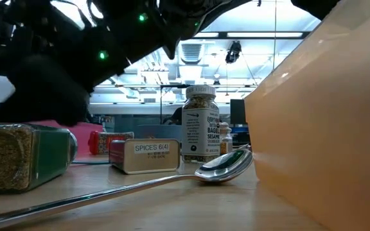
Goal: Pick & Place Food Item
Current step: Put the orange noodle pack into the orange bin
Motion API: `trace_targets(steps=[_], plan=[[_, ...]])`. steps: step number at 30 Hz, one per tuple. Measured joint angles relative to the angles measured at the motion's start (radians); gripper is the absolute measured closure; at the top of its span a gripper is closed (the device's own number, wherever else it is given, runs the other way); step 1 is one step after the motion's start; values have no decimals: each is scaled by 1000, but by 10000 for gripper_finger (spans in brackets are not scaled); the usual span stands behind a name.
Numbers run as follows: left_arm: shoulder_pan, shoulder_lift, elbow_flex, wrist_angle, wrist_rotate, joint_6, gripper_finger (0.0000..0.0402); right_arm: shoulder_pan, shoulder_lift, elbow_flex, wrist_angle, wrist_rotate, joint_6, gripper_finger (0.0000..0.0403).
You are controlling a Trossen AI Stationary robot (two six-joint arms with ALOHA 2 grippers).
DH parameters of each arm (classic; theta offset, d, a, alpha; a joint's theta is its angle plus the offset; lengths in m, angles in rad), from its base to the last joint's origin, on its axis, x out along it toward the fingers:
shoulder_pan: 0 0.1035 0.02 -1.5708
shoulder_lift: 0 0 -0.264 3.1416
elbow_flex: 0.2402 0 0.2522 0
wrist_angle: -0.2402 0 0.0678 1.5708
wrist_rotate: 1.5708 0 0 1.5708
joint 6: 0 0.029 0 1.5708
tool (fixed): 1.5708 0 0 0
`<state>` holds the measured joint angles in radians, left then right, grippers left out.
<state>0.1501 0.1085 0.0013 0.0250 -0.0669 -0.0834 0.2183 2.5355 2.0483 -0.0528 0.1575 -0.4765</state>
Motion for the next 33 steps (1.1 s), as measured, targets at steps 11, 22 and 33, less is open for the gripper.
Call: trace_targets(steps=[11,22,33], plan=[[0,0,0,0,0,0,30,-53,0,2,6,-207,-238,138],[0,0,0,0,0,0,30,-87,2,2,19,-219,-282,138],[0,0,0,0,0,0,30,-95,71,16,123,-254,-294,138]])
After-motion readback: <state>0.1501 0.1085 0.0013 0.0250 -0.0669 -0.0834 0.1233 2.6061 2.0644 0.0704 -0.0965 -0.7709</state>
